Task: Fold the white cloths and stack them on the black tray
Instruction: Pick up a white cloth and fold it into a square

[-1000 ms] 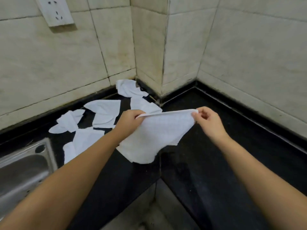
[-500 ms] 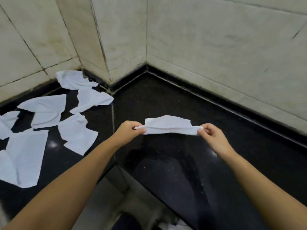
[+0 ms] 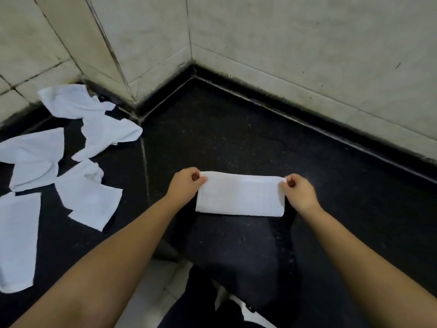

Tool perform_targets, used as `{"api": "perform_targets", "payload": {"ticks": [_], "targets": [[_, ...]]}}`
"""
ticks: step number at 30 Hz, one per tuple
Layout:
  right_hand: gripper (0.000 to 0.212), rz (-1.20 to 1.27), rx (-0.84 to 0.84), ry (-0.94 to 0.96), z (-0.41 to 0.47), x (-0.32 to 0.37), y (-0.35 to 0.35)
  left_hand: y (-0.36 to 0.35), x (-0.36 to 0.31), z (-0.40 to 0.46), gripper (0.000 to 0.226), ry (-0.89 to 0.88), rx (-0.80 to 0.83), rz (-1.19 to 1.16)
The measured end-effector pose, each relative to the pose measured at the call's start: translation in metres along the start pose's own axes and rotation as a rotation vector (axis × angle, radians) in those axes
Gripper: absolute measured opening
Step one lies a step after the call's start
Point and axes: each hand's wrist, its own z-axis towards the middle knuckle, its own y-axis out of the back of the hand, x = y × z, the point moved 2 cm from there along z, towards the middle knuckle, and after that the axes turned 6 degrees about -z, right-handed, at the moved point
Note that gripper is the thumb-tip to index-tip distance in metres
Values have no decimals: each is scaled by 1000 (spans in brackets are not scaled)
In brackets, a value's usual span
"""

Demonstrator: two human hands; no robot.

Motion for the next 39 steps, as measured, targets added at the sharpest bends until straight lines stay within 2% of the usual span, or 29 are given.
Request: {"api": "perform_targets", "payload": {"ticks": [3,5,7,9,12,14,17,19,21,24,26,28,31,33,36,39], "targets": [[17,-138,-15,-50,14,7,-11,-14,2,17,16,7,-31,189],[23,-328,-41,-33,17,9,-18,-21,6,18,18,8,-77,246],[33,-513,-63,47,16,19,-25,-26,13,11,31,8,-128,247],[42,-584,-55,205,15,42,-36,-28,21,-2,45,26,-161,236],[46,-537,133,431,17,89,-70,-35,31,-28,55,34,-152,312],[47,-564,268,517,15,115,-98,-41,35,-42,57,6,-167,391],[42,-669,320,545,19,136,-122,-42,35,-47,54,4,-223,403],[35,-721,378,528,21,142,-126,-41,34,-47,52,59,-163,377],[30,-661,458,493,22,146,-120,-38,32,-44,40,84,-116,335],[16,-370,504,449,23,153,-93,-22,19,-33,17,85,-45,144],[8,-192,443,474,25,161,-66,0,2,-20,9,78,-41,-133],[14,-37,328,525,26,172,-35,31,-24,-10,7,13,-128,-293],[13,165,219,598,16,186,7,74,-61,-8,16,-163,-268,-324],[10,260,195,634,3,188,24,91,-74,-16,18,-254,-301,-302],[18,338,235,645,-19,171,28,92,-74,-41,6,-304,-226,-371],[20,311,344,607,-40,126,8,66,-48,-71,4,-266,-52,-391]]}}
